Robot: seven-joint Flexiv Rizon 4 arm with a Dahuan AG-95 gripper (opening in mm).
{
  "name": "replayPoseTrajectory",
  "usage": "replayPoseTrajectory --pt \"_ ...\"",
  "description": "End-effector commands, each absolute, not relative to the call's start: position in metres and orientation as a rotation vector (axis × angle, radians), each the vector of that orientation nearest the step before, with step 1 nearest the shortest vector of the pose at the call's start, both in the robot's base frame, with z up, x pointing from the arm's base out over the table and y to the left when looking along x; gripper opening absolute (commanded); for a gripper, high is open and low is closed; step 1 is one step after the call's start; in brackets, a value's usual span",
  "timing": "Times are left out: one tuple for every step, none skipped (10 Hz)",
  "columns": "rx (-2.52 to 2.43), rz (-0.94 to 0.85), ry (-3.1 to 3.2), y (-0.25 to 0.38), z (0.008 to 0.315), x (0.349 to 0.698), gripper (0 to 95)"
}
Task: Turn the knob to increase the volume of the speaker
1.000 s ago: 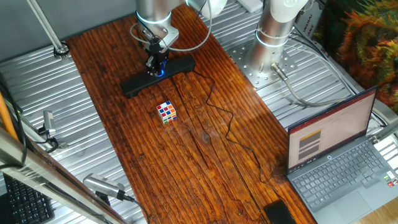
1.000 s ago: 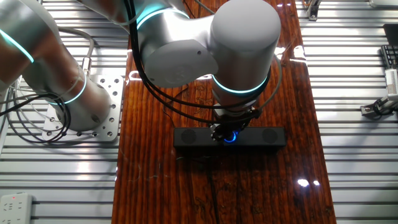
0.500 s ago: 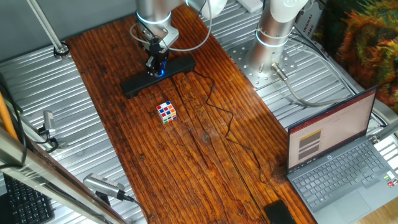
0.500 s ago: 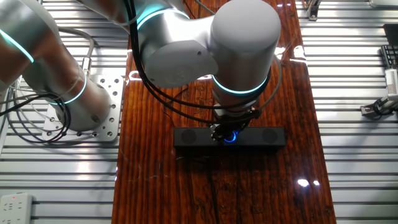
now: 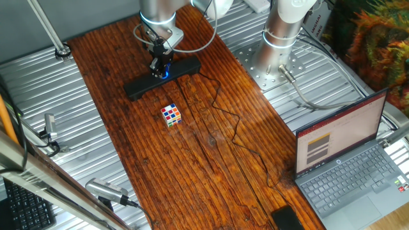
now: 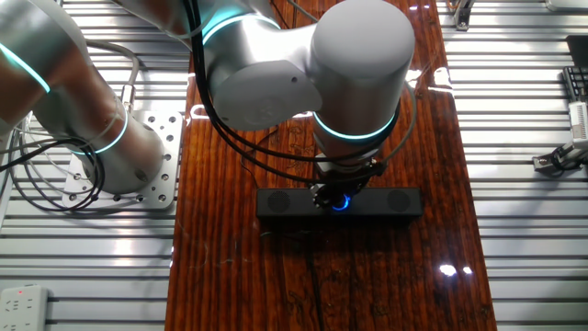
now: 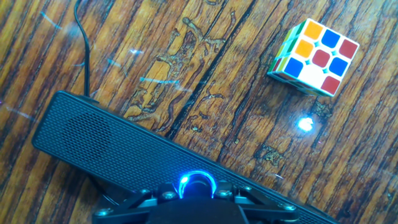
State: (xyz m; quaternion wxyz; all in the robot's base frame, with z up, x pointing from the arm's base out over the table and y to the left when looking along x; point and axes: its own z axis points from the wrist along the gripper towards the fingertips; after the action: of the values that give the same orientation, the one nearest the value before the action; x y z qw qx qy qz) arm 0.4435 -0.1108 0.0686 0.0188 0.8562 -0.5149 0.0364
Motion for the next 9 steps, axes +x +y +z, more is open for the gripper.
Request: replayPoseTrajectory --pt "2.657 0.119 -1.604 -0.1111 0.0686 0.4432 0.0" --pt "2.656 0.123 -1.604 -0.1111 0.0686 0.4432 0.0" --pt "2.655 0.127 -1.601 -0.1111 0.0686 0.4432 0.0" --pt "2.652 0.131 -1.605 -0.1111 0.0686 0.4432 0.0" --pt "2.646 0.131 -1.614 -0.1111 0.0683 0.4432 0.0" --pt "2.640 0.130 -1.624 -0.1111 0.0681 0.4433 0.0" --pt "2.629 0.130 -1.645 -0.1111 0.0681 0.4433 0.0" --pt "2.620 0.128 -1.663 -0.1111 0.0681 0.4433 0.0" --pt "2.604 0.126 -1.683 -0.1111 0.0681 0.4433 0.0"
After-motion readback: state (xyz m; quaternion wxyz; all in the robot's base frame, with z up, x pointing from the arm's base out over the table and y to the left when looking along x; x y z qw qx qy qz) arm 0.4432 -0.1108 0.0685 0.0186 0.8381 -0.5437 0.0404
